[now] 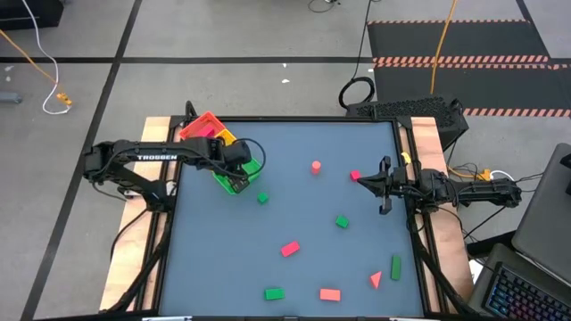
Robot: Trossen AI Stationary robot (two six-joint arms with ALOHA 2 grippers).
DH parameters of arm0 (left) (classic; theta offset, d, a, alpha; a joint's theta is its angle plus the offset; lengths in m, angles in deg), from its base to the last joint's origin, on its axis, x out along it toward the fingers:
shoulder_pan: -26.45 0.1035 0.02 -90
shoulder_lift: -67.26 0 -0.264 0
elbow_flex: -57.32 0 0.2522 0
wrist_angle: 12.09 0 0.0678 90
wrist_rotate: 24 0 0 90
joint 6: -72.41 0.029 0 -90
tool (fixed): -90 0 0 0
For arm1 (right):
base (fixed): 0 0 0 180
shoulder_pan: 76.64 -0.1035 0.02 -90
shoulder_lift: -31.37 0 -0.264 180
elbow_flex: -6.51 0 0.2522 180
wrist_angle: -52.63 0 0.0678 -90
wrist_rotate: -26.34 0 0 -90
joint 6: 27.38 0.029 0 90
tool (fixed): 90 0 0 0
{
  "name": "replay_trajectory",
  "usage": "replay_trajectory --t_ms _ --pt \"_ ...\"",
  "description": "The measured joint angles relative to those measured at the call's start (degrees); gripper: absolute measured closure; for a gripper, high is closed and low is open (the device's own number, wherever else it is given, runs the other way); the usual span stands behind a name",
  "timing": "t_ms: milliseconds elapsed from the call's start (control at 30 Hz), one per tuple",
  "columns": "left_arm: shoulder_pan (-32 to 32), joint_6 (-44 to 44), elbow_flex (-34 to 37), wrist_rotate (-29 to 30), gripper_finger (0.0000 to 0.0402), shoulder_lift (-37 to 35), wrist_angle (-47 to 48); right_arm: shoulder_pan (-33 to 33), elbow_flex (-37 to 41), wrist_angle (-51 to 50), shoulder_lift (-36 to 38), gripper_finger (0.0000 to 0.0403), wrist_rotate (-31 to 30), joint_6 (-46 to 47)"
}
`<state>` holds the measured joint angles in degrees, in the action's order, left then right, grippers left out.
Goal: Sort & place blocks by color
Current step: Put the green block into the yellow basket
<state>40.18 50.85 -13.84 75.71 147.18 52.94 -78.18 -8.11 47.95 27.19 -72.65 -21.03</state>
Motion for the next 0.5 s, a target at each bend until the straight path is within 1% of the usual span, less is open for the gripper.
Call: replay_trajectory --t_ms 133,267,400,500 --pt "0.0 0.8 0.0 0.1 0.0152 0.0 -1.7 0.0 0.0 -0.2 0.0 0.0403 0.0 0.0" --pt "-0.1 3.0 0.0 -0.1 0.0133 0.0 -6.6 0.0 0.0 -0.3 0.0 0.0403 0.0 0.0" --pt "-1.1 5.0 0.0 -1.0 0.0127 0.0 -14.0 0.0 0.0 -0.3 0.0 0.0403 0.0 0.0" --pt "-2.5 4.0 0.0 -4.0 0.0131 0.0 -15.7 0.0 0.0 -0.4 0.0 0.0403 0.0 0.4"
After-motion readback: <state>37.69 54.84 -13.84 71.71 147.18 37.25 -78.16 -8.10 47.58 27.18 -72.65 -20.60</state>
